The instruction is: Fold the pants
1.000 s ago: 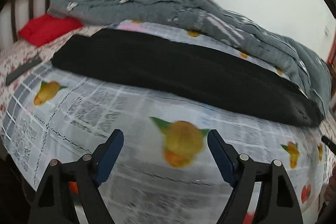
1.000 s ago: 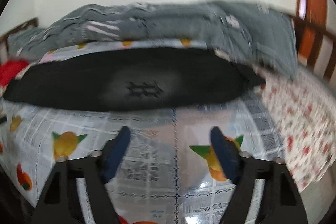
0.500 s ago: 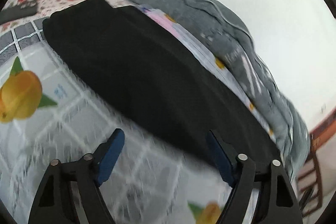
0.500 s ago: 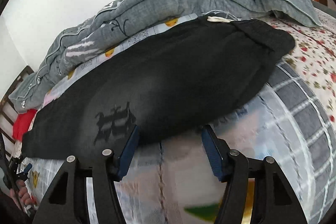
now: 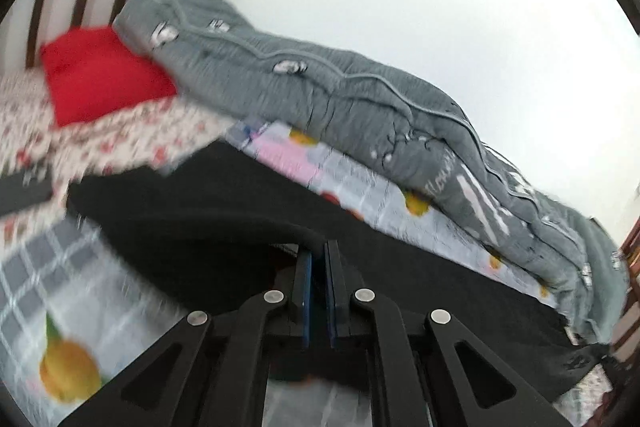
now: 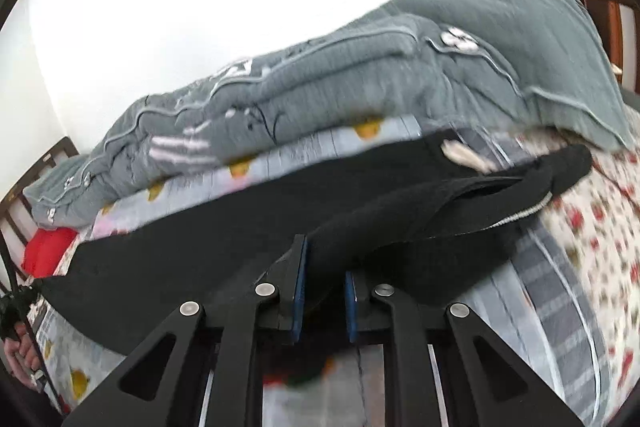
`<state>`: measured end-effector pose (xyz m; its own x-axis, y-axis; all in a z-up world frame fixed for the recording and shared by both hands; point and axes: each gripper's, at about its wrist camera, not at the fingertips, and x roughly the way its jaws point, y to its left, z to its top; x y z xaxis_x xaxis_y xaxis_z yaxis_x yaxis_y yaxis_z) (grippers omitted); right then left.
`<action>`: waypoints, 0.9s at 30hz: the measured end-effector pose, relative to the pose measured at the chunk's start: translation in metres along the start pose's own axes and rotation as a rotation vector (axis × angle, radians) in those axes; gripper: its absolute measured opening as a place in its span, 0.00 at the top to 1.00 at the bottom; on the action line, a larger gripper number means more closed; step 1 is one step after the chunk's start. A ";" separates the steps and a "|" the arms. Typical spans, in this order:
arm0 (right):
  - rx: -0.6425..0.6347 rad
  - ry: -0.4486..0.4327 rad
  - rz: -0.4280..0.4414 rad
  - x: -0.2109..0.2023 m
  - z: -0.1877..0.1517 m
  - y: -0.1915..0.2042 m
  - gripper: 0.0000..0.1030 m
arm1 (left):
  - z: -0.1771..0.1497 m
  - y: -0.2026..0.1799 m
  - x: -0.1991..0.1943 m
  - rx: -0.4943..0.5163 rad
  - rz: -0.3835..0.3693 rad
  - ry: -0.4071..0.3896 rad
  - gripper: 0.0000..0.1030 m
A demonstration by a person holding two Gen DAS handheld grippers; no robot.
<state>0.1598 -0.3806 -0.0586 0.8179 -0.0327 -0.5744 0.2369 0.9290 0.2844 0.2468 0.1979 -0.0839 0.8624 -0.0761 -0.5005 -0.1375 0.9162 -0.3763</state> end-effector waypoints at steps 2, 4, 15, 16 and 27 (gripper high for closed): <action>-0.013 -0.003 -0.005 0.022 0.017 0.008 0.85 | 0.009 -0.010 0.022 0.046 0.031 -0.024 0.93; -0.024 0.010 -0.020 0.050 0.032 0.014 0.85 | 0.019 -0.020 0.048 0.076 0.059 -0.035 0.92; 0.146 0.030 -0.072 0.168 0.050 -0.009 0.76 | 0.004 -0.052 0.148 0.202 0.241 -0.005 0.54; 0.176 0.022 -0.051 0.173 0.044 -0.014 0.63 | 0.004 -0.053 0.149 0.209 0.251 0.002 0.50; -0.057 0.007 -0.036 0.168 0.037 0.030 0.38 | 0.003 -0.055 0.136 0.213 0.224 -0.063 0.27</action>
<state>0.3238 -0.3716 -0.1185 0.8058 -0.0640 -0.5887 0.2355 0.9467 0.2196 0.3734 0.1387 -0.1288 0.8513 0.1557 -0.5010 -0.2286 0.9696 -0.0872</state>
